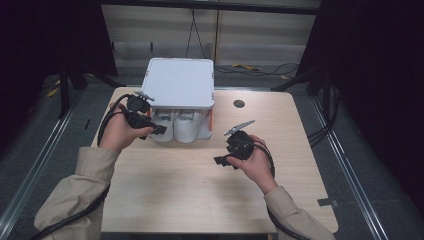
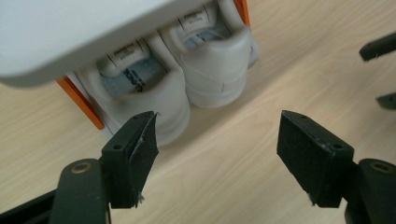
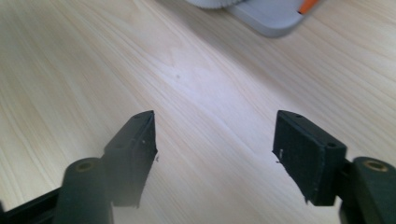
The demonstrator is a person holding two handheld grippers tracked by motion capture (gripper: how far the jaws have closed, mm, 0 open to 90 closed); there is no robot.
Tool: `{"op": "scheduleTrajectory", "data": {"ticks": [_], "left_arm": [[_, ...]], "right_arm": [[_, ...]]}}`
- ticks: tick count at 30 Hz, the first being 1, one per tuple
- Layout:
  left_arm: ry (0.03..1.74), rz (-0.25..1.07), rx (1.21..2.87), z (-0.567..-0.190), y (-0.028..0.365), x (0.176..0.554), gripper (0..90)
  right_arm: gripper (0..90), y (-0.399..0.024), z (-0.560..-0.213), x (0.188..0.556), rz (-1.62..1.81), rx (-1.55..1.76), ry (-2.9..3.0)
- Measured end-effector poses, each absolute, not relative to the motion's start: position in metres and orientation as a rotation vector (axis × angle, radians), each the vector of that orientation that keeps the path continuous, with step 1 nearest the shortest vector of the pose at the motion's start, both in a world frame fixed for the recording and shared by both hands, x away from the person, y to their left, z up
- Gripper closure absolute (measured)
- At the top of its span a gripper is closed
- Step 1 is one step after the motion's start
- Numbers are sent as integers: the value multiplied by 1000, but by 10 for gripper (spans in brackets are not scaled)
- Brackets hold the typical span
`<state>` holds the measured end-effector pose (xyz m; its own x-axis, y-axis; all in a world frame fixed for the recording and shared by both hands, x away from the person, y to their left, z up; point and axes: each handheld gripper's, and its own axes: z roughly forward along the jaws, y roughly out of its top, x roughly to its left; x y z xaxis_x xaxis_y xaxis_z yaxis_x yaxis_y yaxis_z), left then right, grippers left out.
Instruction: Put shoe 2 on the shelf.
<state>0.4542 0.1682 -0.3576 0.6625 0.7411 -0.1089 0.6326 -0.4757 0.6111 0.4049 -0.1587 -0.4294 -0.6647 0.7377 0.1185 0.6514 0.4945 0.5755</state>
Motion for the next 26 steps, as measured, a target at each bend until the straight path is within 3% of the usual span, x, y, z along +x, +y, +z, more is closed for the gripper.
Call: {"op": "scheduleTrajectory", "data": {"ticks": [26], "left_arm": [[1059, 133, 2276, -450, 203, 395, 227]], "right_arm": [[193, -240, -460, 344, 862, 1195, 2555]]}}
